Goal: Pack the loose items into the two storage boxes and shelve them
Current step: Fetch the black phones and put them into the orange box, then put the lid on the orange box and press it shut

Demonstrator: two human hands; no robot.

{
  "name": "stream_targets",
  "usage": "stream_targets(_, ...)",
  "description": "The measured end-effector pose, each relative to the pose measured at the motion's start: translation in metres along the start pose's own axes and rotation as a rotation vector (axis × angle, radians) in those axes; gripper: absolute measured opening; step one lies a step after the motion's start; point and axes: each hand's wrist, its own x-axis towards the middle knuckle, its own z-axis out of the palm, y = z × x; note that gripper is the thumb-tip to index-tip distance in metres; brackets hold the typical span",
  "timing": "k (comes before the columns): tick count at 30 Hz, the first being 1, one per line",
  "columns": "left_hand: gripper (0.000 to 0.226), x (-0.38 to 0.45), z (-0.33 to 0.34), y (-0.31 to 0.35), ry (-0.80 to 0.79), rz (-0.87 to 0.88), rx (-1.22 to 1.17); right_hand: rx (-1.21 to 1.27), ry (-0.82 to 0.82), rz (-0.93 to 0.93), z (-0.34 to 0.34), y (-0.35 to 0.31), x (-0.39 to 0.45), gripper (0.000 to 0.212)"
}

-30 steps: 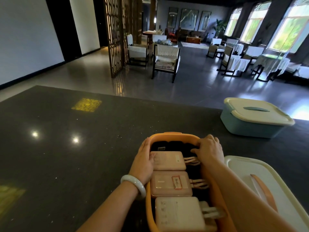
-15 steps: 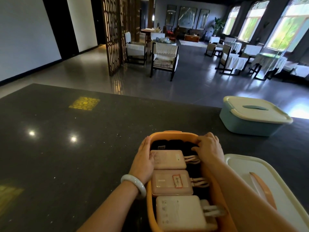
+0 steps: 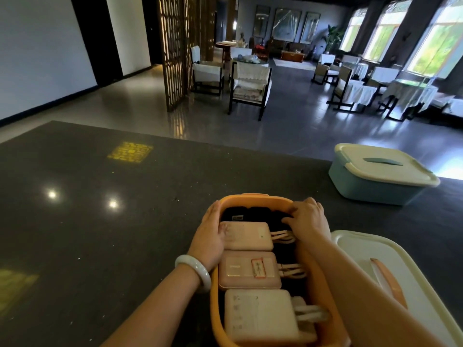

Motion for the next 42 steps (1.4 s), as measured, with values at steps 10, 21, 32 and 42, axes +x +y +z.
stream_targets(10,0.058,0.0,0.003,0.028,0.034,-0.039,0.455,0.231,-0.009,-0.13,-0.012,0.035,-0.004,0.022)
stream_targets(21,0.052,-0.013,0.141,0.141,-0.049,0.234,0.619,0.227,-0.001,-0.081,-0.075,0.15,-0.029,0.033)
stream_targets(32,0.063,-0.033,0.295,0.149,-0.196,0.086,0.762,0.009,-0.095,0.204,-0.095,0.315,-0.08,0.057)
stream_targets(42,0.063,-0.051,0.307,0.111,-0.094,-0.207,0.588,0.045,-0.09,0.241,-0.045,0.354,-0.107,0.059)
